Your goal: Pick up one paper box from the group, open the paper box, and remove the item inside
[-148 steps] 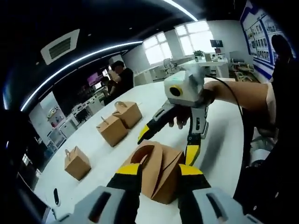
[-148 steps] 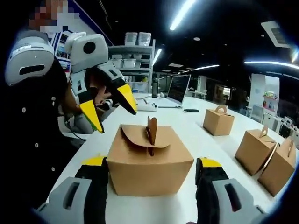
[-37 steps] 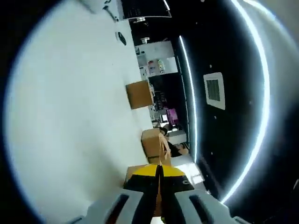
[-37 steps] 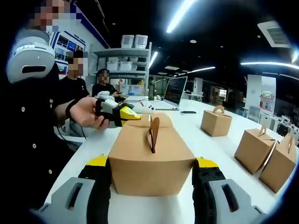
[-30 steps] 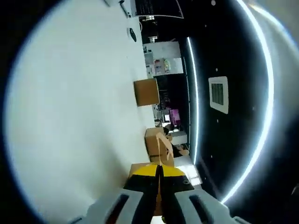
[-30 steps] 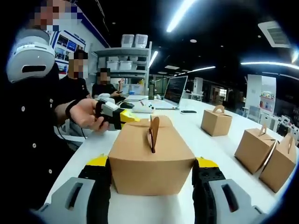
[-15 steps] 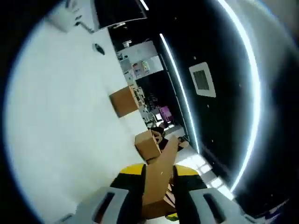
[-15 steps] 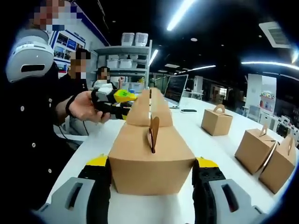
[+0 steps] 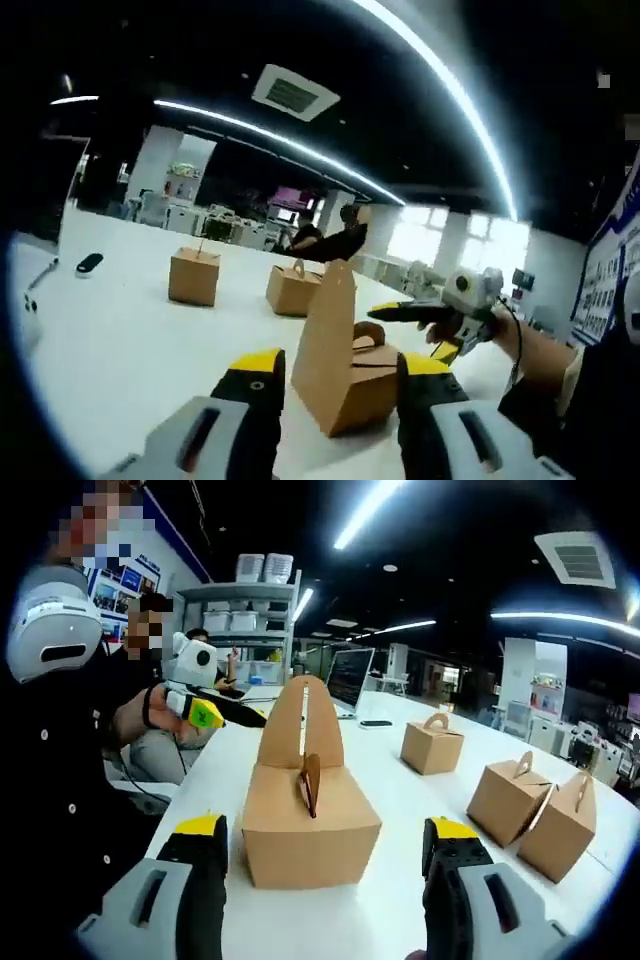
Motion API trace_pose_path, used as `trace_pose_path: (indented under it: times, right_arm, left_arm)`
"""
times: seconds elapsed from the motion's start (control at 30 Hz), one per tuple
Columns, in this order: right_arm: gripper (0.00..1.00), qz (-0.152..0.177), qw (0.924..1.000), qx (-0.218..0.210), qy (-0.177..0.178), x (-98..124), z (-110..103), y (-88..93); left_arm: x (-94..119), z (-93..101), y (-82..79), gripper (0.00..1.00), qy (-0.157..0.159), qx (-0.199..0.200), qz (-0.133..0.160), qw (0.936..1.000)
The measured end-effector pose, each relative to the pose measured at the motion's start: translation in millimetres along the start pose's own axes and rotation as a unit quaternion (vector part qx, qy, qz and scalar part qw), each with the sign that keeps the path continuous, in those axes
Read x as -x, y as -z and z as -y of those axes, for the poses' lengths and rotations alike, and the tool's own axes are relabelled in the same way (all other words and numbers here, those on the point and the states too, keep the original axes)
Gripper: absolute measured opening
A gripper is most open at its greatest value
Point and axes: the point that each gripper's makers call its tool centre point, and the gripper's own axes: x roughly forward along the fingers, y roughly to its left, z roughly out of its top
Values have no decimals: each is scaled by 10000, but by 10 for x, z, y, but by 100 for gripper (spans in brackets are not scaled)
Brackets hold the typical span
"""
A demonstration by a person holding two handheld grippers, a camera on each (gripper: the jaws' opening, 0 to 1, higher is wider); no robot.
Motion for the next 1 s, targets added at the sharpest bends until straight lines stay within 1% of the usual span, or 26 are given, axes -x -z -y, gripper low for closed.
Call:
trace_pose_path:
  times: [0.03,0.1,0.13,0.17,0.2,0.23,0.27,0.3,0.33,0.4,0.5,0.6,0.73,0.83,0.93,1.0]
  right_arm:
    - [78,-30,10000,3,64,42,-9,7]
    - [74,-110,9998,-89,126,186,-111,38]
    - [74,-169,9994,-260,119,261,-193,70]
    - [75,-283,9990,-320,131,314,-245,113]
    - [75,-318,9989,-307,149,344,-279,125]
    - [75,-504,9978,-342,257,403,-305,187]
    - [74,-616,9969,-358,344,449,-334,221]
    - [73,-745,9955,-378,441,500,-358,260]
    - [72,-886,9940,-360,523,550,-384,299]
    - [72,-1151,9905,-265,699,665,-448,353]
    - [71,-1245,9886,-283,792,785,-542,333]
    - [70,-1277,9877,-272,864,872,-601,295]
    - [69,-1231,9872,-319,959,1009,-636,245]
    - [67,-1316,9851,-354,1052,1045,-580,333]
    - [67,-1310,9852,-351,1051,1035,-585,323]
    - [66,-1275,9860,-312,1024,1014,-605,280]
  left_arm:
    - [19,-3,20,46,34,-20,-90,10000]
    - [84,-28,72,47,131,-270,-352,9989]
    - [109,-32,88,47,178,-352,-432,9983]
    - [133,-23,117,47,270,-460,-547,9971]
    - [162,0,160,48,402,-581,-695,9951]
    - [193,21,209,49,513,-664,-865,9927]
    - [222,19,248,50,554,-764,-1015,9903]
    - [245,0,270,50,541,-882,-1121,9883]
    - [261,-21,265,50,489,-951,-1159,9875]
    - [292,-48,235,50,425,-1014,-1182,9869]
    - [392,-100,125,48,222,-1101,-1179,9866]
    - [451,-68,43,47,132,-1180,-1131,9865]
    - [505,13,-46,46,178,-1158,-1016,9879]
    - [481,22,-49,45,148,-1189,-1026,9875]
    - [430,39,-82,44,170,-1188,-1030,9874]
    - [388,63,-124,44,202,-1207,-1013,9873]
